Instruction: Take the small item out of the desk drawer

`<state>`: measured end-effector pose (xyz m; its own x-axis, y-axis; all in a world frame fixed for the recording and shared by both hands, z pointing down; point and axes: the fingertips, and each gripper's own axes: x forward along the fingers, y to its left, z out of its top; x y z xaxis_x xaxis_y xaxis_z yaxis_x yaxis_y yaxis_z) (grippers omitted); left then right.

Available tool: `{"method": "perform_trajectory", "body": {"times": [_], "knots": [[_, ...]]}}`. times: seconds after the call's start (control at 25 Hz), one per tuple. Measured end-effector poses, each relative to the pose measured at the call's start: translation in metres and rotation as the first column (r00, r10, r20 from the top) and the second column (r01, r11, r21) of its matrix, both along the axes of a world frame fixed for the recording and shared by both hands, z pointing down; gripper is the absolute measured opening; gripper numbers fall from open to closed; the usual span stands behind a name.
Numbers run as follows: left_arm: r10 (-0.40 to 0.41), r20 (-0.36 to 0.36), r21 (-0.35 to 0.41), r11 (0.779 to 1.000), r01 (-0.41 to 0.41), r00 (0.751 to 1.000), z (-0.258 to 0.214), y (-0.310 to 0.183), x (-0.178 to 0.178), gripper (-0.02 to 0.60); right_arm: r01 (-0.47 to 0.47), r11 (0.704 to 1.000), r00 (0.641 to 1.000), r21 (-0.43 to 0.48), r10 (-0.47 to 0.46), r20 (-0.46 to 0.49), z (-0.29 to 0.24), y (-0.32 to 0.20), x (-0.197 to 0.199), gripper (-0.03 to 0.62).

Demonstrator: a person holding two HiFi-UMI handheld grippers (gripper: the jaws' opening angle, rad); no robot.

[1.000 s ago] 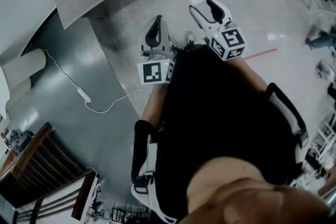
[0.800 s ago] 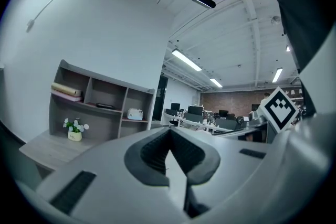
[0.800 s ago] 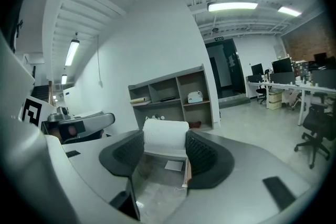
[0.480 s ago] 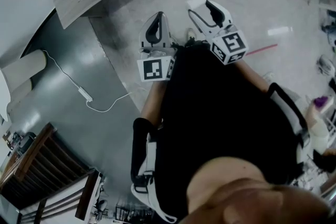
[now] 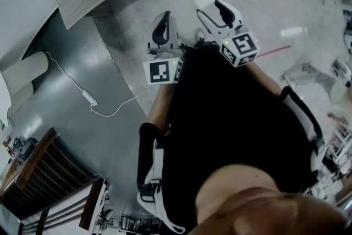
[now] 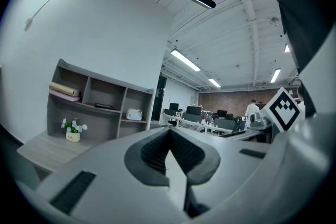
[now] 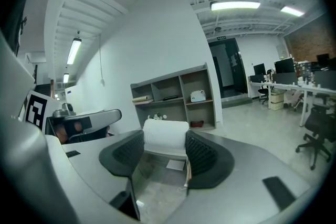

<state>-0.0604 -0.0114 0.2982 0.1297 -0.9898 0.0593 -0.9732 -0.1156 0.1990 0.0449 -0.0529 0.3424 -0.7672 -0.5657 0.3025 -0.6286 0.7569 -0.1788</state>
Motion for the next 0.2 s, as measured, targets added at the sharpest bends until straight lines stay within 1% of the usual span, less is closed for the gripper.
{"method": "perform_trajectory", "body": {"times": [0.2], "knots": [[-0.001,-0.005,-0.005,1.0,0.001,1.0,0.002,0.0015,-0.0021,-0.002,0.004,1.0,1.0,-0.005,-0.004,-0.013,0.0019,0.0014,-0.0025,0.247]]}}
